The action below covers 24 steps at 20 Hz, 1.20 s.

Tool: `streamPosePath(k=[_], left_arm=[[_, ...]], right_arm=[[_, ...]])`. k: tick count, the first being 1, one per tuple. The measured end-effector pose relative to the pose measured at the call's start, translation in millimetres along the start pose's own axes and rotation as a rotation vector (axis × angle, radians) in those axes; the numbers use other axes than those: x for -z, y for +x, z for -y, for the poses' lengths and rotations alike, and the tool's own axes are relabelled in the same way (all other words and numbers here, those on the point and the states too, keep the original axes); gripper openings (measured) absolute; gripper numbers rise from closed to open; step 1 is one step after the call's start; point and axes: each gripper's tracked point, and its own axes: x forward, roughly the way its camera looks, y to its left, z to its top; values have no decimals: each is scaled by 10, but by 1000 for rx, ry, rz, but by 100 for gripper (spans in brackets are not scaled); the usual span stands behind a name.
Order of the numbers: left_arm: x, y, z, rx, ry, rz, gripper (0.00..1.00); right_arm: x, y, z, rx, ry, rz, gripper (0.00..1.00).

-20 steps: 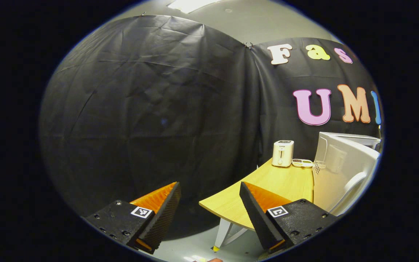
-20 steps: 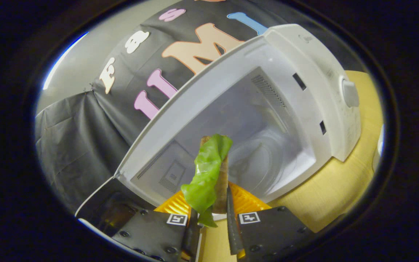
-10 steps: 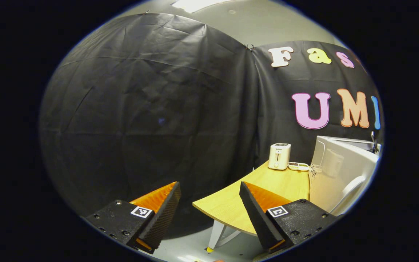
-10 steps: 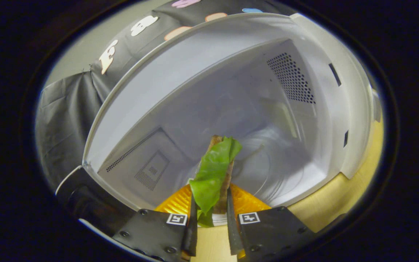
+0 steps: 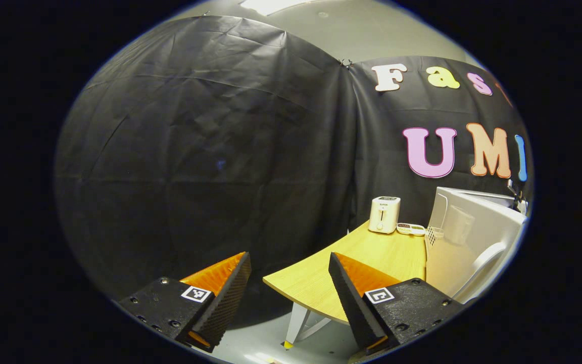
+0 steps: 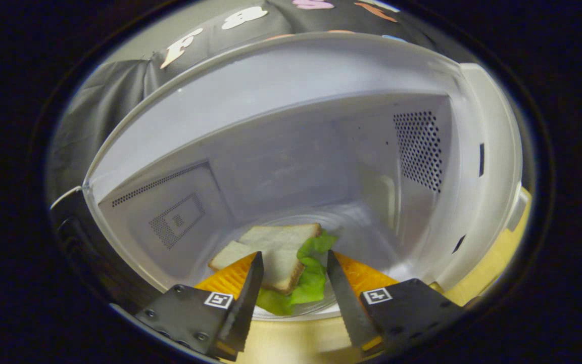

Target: Open the microwave oven with the left hand, put the food in, and close the microwave oven.

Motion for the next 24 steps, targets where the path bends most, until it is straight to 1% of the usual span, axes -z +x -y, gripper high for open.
streamPosePath(k=[1, 2, 3, 4, 5, 7, 8, 9, 10, 12, 14, 15, 16, 17, 20, 24], left_arm=[[4, -4, 1, 3, -1, -4, 95], [0, -7, 11, 8, -4, -7, 95], [13, -20, 14, 16, -7, -13, 95], [10, -31, 29, 29, -10, -17, 89], [0, -65, 45, 45, -12, -20, 94], [-29, -125, 145, 75, -8, -17, 84], [-37, -138, 233, 90, 1, -15, 75], [-89, -109, 322, 101, 8, -11, 73], [-123, -107, 380, 108, 13, -10, 59], [-125, -143, 449, 127, 25, -20, 31], [-120, -189, 493, 148, 17, -30, 3], [-118, -199, 510, 154, 9, -33, 7], [-112, -220, 526, 162, 5, -37, 7], [-132, -263, 560, 169, 4, -34, 0], [-238, -308, 685, 194, 13, -13, 1], [-363, -411, 972, 266, 17, 20, 0]], right_arm=[[-40, -36, -9, -8, -33, 17, 83], [-56, -92, -1, -12, -62, 26, 88], [-68, -128, 1, -13, -83, 28, 90], [-82, -187, 18, -18, -103, 28, 97], [-93, -276, 22, -32, -126, 31, 97], [-148, -487, 22, -58, -175, 40, 98], [-184, -582, 28, -70, -184, 50, 98], [-237, -684, 28, -82, -187, 65, 98], [-285, -780, 55, -85, -187, 79, 98], [-415, -990, 109, -92, -188, 104, 94], [-510, -1160, 192, -98, -187, 114, 92], [-580, -1242, 261, -93, -185, 121, 92], [-655, -1325, 334, -89, -182, 129, 92], [-724, -1410, 408, -86, -179, 137, 92], [-934, -1656, 642, -68, -181, 166, 92], [-1122, -1969, 952, -59, -179, 170, 92]])
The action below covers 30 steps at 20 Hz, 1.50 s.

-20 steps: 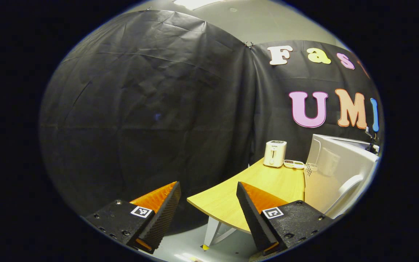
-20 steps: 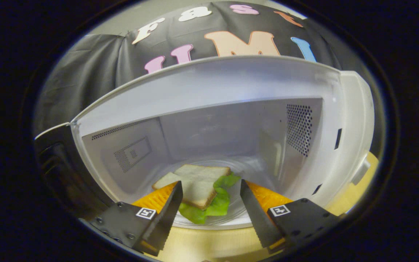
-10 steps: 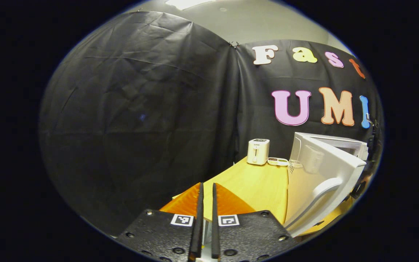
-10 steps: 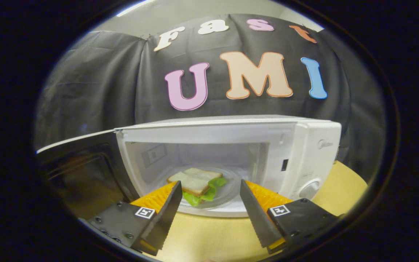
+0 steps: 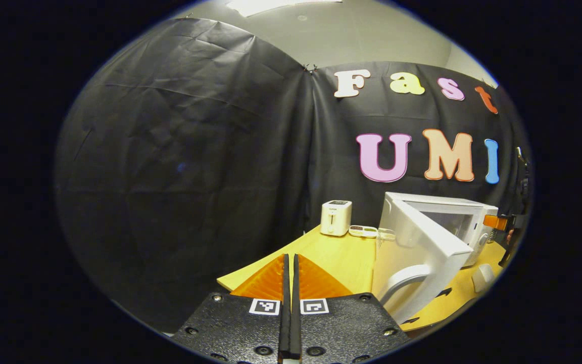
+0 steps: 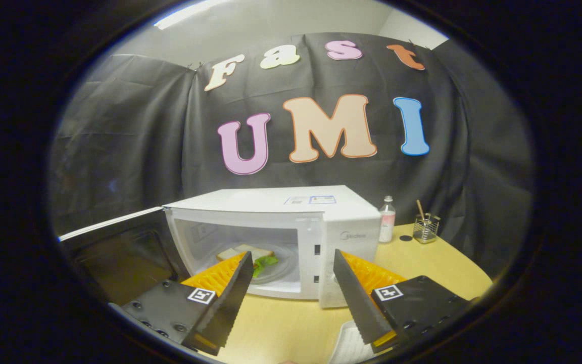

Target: Open the microwave oven with the left hand, put the food in, and close the microwave oven.

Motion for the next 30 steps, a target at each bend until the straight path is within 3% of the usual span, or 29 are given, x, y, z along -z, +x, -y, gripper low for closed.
streamPosePath(k=[4, 6, 13, 17, 24, 30], left_arm=[[0, 20, 365, 76, 31, 11, 0], [45, 38, 501, 102, 52, 0, 1], [71, -40, 839, 146, 102, 0, 1], [67, -143, 1256, 240, 62, 1, 2], [130, -258, 2131, 400, 88, 13, 1], [327, -254, 2804, 532, 67, -38, 1]], right_arm=[[-179, -289, 342, 40, -61, 32, 92], [-191, -454, 467, 50, -63, 42, 100], [-302, -914, 961, 106, -29, 105, 97], [-252, -1082, 1172, 139, -21, 98, 97], [-193, -1280, 1378, 170, -10, 93, 97], [-205, -1402, 1631, 204, -21, 82, 97]])
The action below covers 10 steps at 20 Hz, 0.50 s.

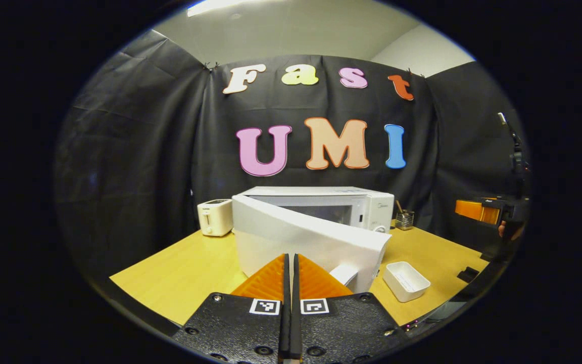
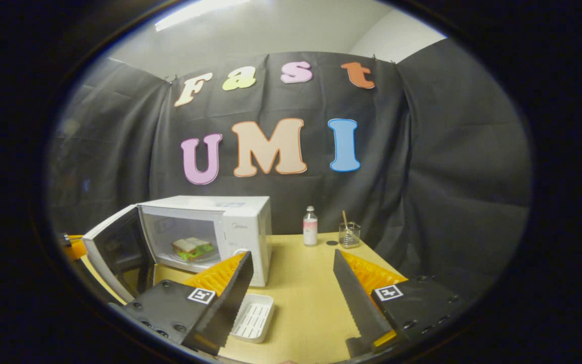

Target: Open the microwave oven with the left hand, put the food in, and close the microwave oven.

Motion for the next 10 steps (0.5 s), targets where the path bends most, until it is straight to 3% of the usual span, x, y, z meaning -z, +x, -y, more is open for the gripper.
streamPosePath(k=[5, 10], left_arm=[[77, 334, 373, 89, -61, -31, 0], [50, 693, 514, 102, -92, -42, 1]], right_arm=[[-78, 139, 145, 15, -21, -1, 97], [-315, 470, 185, 7, -35, 16, 98]])
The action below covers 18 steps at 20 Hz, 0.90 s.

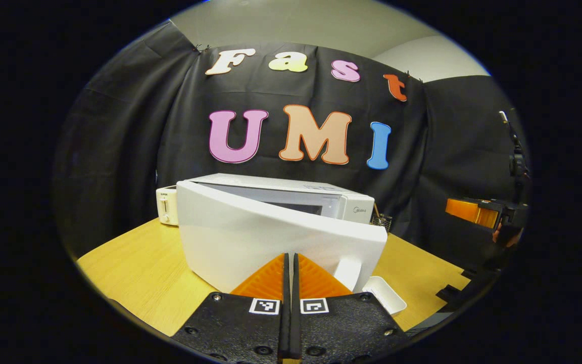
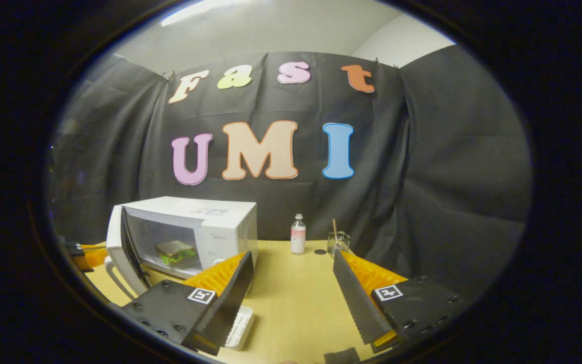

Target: Open the microwave oven with the left hand, put the food in, and close the microwave oven.

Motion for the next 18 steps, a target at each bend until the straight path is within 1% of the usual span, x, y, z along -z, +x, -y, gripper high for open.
streamPosePath(k=[1, 4, 7, 9, 12, 16, 17, 18], left_arm=[[6, 62, 3, -12, -1, -10, 1], [27, 248, 74, 0, -9, -21, 1], [-4, 378, 118, 0, -15, -23, 1], [-13, 463, 101, -13, -14, -23, 1], [-37, 605, 120, -25, -17, -25, 1], [-41, 796, 165, -30, -10, -26, 1], [-31, 841, 186, -28, -11, -27, 1], [-26, 887, 204, -27, -12, -33, 3]], right_arm=[[-49, 77, -20, -8, 14, 3, 98], [-116, 434, -65, -30, 31, 3, 97], [-282, 722, -116, -47, 9, 7, 97], [-429, 898, -153, -57, -4, 16, 97], [-596, 1086, -210, -71, -29, 19, 98], [-701, 1256, -318, -113, 41, 22, 98], [-724, 1295, -316, -118, 50, 26, 92], [-725, 1333, -298, -115, 53, 28, 92]])
